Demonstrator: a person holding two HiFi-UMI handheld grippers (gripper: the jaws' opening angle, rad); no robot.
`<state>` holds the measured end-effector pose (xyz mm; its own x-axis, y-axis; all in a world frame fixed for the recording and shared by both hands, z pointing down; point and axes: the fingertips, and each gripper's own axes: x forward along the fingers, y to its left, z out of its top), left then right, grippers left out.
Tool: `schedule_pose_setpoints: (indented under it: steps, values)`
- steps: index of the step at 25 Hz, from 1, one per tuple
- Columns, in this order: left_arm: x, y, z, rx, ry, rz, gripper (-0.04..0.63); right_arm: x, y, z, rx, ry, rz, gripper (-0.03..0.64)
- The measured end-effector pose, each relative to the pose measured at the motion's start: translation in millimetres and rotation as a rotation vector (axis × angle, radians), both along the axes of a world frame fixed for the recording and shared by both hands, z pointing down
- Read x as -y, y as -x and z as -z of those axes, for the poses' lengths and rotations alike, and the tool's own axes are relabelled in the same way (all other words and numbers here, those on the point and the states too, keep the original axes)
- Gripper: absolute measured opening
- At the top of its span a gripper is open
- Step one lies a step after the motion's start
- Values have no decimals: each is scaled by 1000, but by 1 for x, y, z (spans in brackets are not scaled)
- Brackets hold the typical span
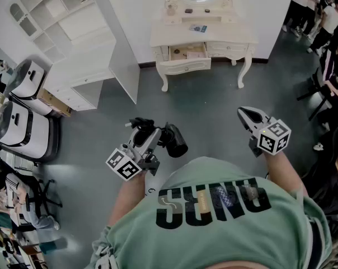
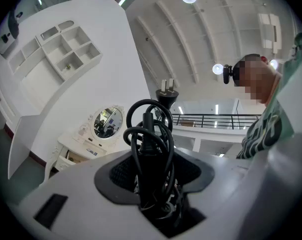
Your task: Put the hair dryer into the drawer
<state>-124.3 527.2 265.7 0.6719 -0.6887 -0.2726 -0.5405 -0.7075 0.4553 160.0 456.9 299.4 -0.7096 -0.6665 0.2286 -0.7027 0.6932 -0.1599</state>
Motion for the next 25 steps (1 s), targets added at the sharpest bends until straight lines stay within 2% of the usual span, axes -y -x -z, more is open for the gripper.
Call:
schedule_pose_setpoints:
  steps: [7,15,25]
  values:
    - [-1,-4,5,-2,1,0,204,-1,-3,6,-2,-9,2,-8]
    - [9,-29,3,3,4,14,204,13,-29,3,15,-10,-3,-6]
    - [19,-84,6,-3,12,45,204,19,-82,-1,19,-11,50,-6]
